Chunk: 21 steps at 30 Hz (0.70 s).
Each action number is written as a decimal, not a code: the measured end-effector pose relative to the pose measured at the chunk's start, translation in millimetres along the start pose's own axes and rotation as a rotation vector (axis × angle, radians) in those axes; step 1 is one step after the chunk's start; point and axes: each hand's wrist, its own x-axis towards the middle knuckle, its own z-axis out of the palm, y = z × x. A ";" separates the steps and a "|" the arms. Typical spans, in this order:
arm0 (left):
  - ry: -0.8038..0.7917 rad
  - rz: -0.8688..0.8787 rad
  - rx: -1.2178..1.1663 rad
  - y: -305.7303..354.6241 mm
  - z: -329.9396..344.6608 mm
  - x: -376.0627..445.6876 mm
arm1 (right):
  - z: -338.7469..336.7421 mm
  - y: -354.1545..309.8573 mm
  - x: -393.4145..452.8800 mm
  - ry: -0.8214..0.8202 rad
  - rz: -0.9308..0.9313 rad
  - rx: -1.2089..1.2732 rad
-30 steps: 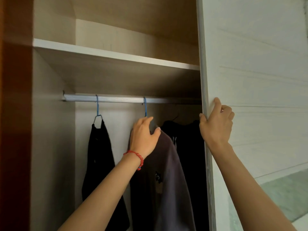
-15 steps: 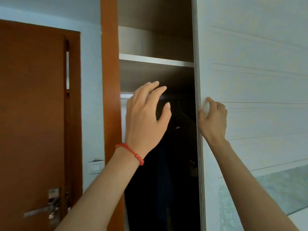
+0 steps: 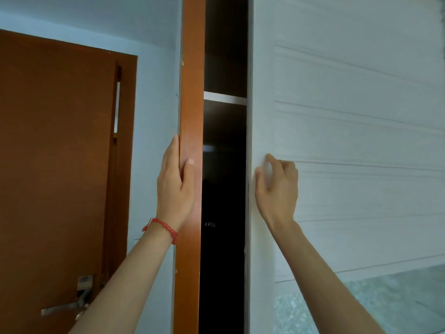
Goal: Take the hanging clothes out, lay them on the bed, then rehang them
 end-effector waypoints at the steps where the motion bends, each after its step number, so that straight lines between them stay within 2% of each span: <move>1: 0.014 -0.001 -0.031 -0.4 0.0 0.7 | 3.1 -2.9 -1.8 0.002 -0.023 0.020; 11: 0.051 0.005 -0.061 -5.1 1.6 0.6 | 30.7 -32.2 -16.9 0.014 -0.142 0.196; 21: 0.069 0.000 -0.055 -6.0 3.4 -0.3 | 37.9 -49.7 -24.6 0.013 -0.183 0.196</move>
